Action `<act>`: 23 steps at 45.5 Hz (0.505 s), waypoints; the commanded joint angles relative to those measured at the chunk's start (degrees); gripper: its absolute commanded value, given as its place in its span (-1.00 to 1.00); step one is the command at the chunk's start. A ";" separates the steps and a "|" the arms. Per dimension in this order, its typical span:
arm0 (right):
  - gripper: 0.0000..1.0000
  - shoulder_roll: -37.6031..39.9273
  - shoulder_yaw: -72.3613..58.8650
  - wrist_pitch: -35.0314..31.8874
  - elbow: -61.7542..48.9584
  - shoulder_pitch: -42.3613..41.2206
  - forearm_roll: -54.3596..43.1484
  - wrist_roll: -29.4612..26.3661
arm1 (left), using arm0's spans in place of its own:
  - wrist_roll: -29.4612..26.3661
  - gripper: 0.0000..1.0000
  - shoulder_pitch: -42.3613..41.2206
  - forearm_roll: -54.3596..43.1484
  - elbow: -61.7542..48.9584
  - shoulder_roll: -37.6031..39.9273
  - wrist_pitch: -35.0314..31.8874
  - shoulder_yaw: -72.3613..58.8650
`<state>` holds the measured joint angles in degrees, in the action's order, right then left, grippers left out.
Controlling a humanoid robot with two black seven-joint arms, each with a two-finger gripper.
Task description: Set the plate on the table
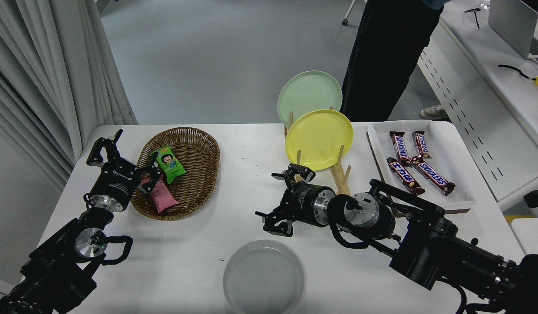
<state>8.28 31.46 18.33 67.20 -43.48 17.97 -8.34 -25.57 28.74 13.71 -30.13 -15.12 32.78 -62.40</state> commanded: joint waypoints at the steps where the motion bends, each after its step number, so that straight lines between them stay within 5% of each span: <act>1: 1.00 2.79 4.92 -4.70 -0.31 0.94 -5.23 2.10 | 0.00 1.00 0.00 0.00 -0.01 0.00 0.00 0.00; 16: 1.00 8.33 16.34 -6.99 -3.13 3.04 -9.09 2.89 | 0.00 1.00 0.00 0.00 -0.01 0.00 0.00 0.00; 23: 1.00 9.48 22.76 -14.10 -5.23 5.33 -11.21 2.97 | 0.00 1.00 0.00 0.00 -0.01 0.00 0.00 0.00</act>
<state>15.43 44.88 11.07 64.75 -40.75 10.13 -5.92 -25.58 28.74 13.71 -30.14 -15.11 32.78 -62.40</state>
